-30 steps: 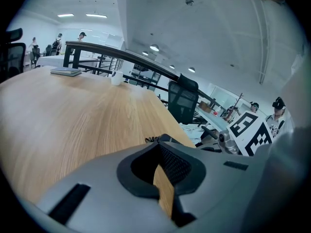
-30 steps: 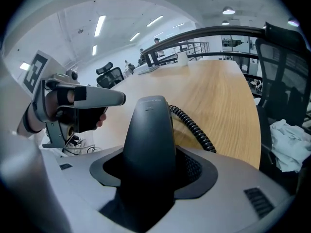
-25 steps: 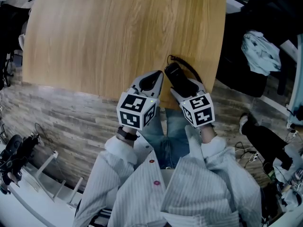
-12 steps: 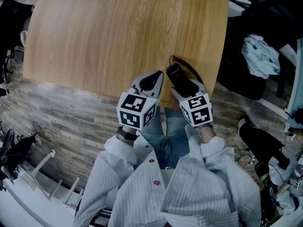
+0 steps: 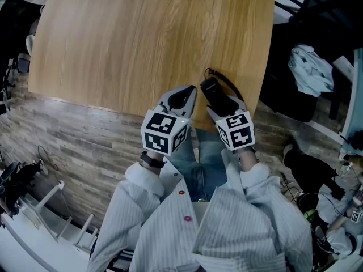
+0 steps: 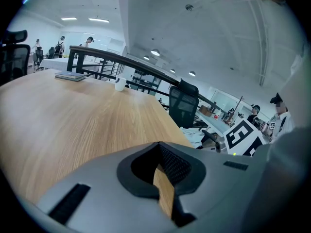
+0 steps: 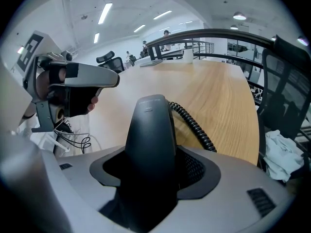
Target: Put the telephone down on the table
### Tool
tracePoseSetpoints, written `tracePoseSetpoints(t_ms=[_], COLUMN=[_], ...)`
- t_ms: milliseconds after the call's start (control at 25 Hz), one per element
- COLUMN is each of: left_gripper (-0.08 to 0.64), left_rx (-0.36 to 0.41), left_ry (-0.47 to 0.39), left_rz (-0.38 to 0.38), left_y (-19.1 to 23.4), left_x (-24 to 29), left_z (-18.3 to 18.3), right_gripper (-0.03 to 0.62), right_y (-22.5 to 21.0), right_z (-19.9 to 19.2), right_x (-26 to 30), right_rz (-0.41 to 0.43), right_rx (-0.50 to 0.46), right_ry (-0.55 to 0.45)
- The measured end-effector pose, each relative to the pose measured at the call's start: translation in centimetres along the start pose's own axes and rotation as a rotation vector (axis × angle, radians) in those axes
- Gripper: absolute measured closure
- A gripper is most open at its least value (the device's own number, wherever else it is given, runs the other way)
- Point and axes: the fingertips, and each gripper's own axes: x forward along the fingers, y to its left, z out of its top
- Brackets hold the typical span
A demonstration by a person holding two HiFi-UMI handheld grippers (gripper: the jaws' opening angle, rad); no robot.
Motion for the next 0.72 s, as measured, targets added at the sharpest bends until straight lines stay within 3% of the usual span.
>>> tracePoseSetpoints(t_ms=[720], left_gripper=[0.551], left_rx=[0.039], left_ry=[-0.044], left_rz=[-0.046], left_y=[-0.7], left_x=[0.1], left_z=[3.3], right_gripper=[0.299], right_y=[0.0], right_z=[1.2], right_x=[-1.9], right_rz=[0.006], right_rx=[0.055], right_ry=[-0.033])
